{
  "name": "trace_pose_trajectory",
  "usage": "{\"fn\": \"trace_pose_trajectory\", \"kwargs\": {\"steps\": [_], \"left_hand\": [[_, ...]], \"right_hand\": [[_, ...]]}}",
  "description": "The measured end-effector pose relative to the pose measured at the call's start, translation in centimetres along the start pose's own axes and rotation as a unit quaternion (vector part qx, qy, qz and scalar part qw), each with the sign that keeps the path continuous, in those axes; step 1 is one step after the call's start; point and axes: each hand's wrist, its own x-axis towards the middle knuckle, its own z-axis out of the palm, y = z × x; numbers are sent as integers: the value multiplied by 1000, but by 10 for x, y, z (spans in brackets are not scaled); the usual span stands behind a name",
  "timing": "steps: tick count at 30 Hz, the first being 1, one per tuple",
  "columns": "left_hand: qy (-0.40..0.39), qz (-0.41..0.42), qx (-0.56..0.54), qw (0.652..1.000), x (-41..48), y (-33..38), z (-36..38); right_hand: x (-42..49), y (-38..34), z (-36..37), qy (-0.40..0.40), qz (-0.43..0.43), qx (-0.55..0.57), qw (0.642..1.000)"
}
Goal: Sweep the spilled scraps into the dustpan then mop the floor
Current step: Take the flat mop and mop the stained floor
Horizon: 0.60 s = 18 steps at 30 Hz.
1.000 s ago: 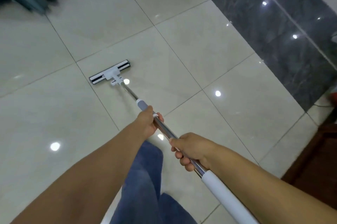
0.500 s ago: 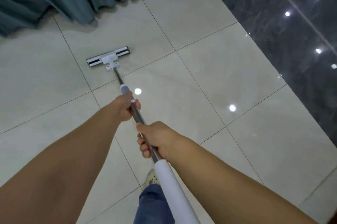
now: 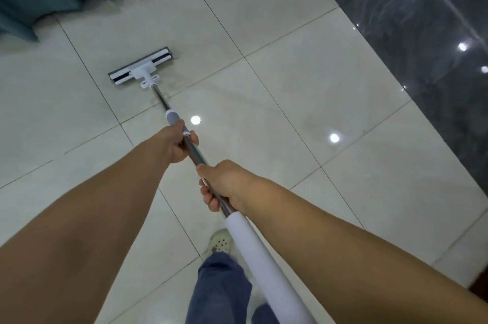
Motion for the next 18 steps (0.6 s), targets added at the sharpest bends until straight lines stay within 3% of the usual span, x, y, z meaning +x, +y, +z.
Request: {"fn": "trace_pose_trajectory", "kwargs": {"steps": [10, 18], "left_hand": [[-4, -21, -26, 999, -60, -155, 69], [-22, -55, -24, 998, -142, -335, 181]], "right_hand": [[-76, 120, -111, 11, 3, -50, 999], [-175, 245, -268, 44, 40, -68, 996]]}}
